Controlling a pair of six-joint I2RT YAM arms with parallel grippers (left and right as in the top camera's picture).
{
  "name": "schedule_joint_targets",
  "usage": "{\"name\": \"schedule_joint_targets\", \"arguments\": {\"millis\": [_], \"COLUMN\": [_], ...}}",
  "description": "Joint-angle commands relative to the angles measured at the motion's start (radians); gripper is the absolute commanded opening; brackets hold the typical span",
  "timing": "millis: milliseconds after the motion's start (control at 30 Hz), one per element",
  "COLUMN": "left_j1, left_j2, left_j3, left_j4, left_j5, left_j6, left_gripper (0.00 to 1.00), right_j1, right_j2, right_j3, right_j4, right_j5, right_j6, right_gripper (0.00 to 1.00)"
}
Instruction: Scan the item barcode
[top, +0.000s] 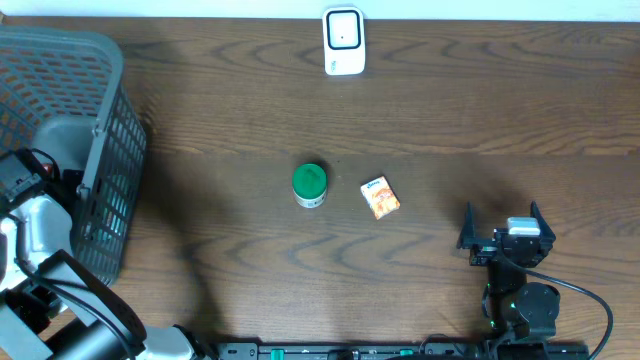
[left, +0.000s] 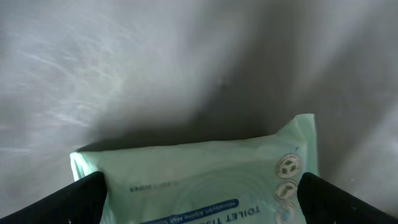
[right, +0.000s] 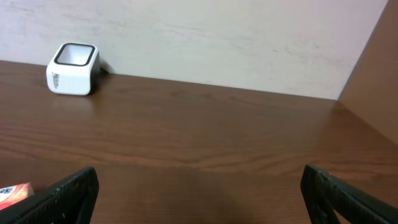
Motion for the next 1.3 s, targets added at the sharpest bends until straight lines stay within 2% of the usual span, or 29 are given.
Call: {"name": "schedule_joint_targets", "arguments": {"millis": [0, 367, 467, 533, 600, 733, 900, 1067, 1267], "left_j1": [0.0, 0.001, 0.001, 0.001, 0.002, 0.002, 0.032, 0.077, 0.12], "left_j2": [0.042, 0.099, 0.099, 0.099, 0.099, 0.088, 0.0, -0.149, -0.37], "left_j3": [-0.046, -0.047, -0.046, -0.043, -0.037, -0.006, 0.076, 0.165, 0.196], "left_j4": [0.011, 0.014, 0.015, 0.023, 0.027, 0.025, 0.025, 0.021, 0.021], "left_j5": [0.057, 0.087, 0.087, 0.087, 0.087, 0.1, 0.205, 0.287, 0.289], "left_j6": [0.002, -0.002, -0.002, -0.002, -0.002, -0.002, -0.002, -0.002, -0.002], "left_gripper": [0.98, 0.96, 0.52, 0.27, 0.08, 0.07, 0.07, 0.07, 0.07], "right_j1": [-0.01, -0.01, -0.01, -0.01, -0.01, -0.01, -0.01, -0.01, -0.01], "right_j2": [-0.004, -0.004, -0.004, -0.004, -0.004, -0.004, -0.004, -0.004, -0.004], "right_j3": [-0.001, -0.001, -0.001, -0.001, -0.001, -0.001, -0.001, -0.001, -0.001], "right_j4": [-0.003, -0.003, -0.003, -0.003, -0.003, -0.003, -0.003, -0.003, -0.003], "right_j5": [0.009, 0.009, 0.009, 0.009, 0.009, 0.009, 0.009, 0.009, 0.009], "right_j6": [0.011, 0.011, 0.011, 0.011, 0.011, 0.011, 0.011, 0.011, 0.011], "right_gripper": [0.99, 0.99, 0.99, 0.99, 0.99, 0.99, 0.99, 0.99, 0.99]}}
